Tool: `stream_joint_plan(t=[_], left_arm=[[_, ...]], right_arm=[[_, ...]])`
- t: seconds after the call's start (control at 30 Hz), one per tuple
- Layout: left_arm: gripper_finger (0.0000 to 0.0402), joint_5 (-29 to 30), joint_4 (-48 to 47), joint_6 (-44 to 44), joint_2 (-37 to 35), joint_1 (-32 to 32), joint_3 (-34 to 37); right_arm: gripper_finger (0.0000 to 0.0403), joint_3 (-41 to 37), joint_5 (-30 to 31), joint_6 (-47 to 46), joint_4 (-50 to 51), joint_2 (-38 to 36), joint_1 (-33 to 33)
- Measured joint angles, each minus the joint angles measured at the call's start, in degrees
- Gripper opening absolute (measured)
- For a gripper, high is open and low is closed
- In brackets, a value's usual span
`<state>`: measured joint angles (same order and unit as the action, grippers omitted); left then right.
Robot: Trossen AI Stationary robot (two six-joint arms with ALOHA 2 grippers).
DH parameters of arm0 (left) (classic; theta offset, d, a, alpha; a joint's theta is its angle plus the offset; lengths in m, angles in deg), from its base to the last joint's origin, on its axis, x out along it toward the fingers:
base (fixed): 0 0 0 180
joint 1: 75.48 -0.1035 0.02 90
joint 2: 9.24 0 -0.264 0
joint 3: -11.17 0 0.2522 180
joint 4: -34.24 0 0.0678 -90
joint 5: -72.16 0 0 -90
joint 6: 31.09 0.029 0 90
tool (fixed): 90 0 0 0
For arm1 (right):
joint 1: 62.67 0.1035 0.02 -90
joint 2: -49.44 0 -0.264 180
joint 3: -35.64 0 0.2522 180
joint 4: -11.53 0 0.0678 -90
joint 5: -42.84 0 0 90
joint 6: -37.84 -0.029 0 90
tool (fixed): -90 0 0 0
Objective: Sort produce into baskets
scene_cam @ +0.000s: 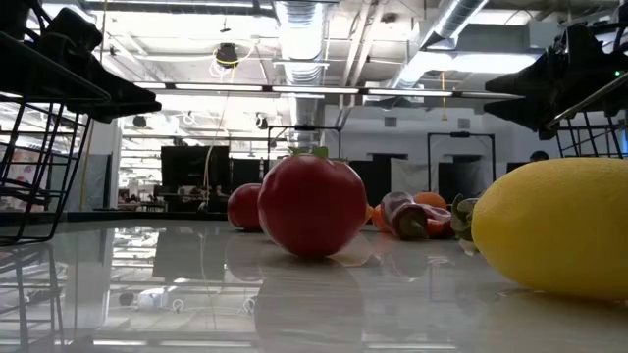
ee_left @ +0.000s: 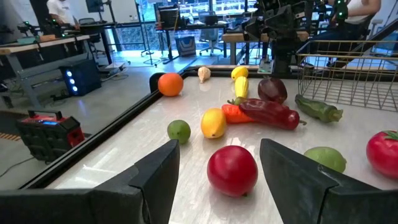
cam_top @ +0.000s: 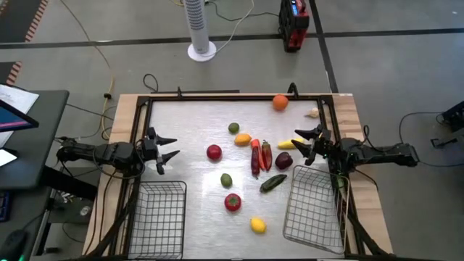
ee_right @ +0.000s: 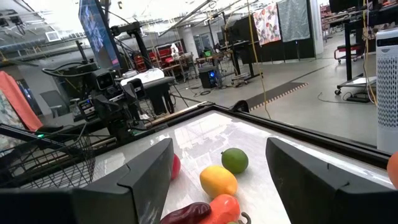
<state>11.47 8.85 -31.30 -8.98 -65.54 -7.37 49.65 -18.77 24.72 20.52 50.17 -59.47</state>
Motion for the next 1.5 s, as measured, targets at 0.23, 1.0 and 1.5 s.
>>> stream_joint_plan(t=[0.23, 1.0, 1.5], left_arm=[[0.0214, 0.0, 0.0, 0.0, 0.0, 0.0, 0.0], [0.0214, -1.0, 1.7, -24.5, 0.0, 0.0, 0.2], [0.0214, 7.2, 1.5, -25.4, 0.0, 0.0, 0.1]], right_arm=[[0.0286, 0.0, 0.0, 0.0, 0.0, 0.0, 0.0], [0.0286, 0.0, 0.0, 0.0, 0.0, 0.0, 0.0], [0.0286, 0.0, 0.0, 0.0, -1.1, 0.0, 0.0]])
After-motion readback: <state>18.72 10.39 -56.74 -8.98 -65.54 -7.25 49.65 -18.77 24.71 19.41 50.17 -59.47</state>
